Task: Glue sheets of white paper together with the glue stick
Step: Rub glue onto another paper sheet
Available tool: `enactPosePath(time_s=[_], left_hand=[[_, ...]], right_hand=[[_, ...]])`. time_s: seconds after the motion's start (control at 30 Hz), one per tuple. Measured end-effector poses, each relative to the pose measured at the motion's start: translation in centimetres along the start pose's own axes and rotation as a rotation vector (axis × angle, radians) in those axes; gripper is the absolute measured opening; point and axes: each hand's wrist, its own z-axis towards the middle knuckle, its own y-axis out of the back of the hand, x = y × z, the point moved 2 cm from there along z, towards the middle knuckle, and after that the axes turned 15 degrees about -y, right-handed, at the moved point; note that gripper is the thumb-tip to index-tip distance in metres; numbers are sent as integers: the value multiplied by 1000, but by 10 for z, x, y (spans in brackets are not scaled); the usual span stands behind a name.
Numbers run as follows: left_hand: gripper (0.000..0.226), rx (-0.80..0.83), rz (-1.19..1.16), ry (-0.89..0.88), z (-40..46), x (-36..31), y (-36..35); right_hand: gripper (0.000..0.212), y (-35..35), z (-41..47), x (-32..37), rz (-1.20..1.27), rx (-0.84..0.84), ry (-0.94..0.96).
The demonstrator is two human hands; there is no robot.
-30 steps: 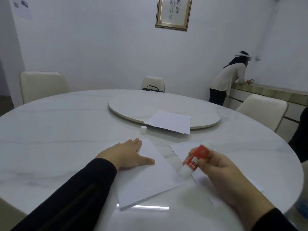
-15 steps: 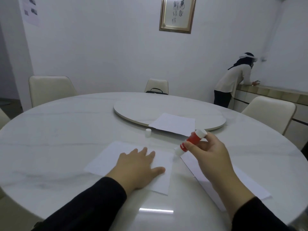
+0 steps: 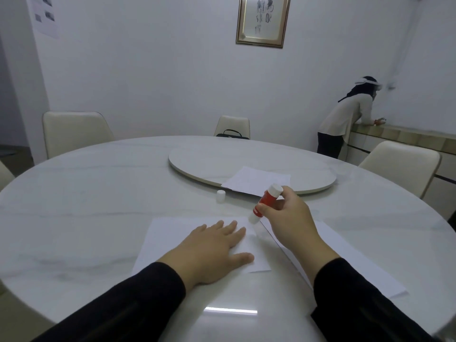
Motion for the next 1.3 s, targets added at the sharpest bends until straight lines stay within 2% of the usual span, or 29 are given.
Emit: enactPosePath(time_s=[0.27,0.4,0.8,0.97,1.07,1.23,1.27,1.3], left_hand=[[71,-24,-56,42,3,2,-5],[69,-4,-38,43,4,2,-6],[68,22,-6,43,2,1,-6],[67,55,-13,45,1,1,-3],[57,72,-15,36,2,-1,-1],[53,171,-1,20,3,0,7],[54,188,-13,13,3,0,10],[55,205,-41,9,3,1,14]], right_hand=[[16,-21,14,-7,-182,16,18],[16,-23,12,-10,-151,10,40],[14,-10,-1,-1,-399,119,90],[17,5,-24,-8,-419,153,121],[18,14,-38,-12,-433,182,128],[18,31,-45,-9,-465,284,95],[18,35,-45,-9,-407,341,68],[18,39,-45,-10,-246,412,13]])
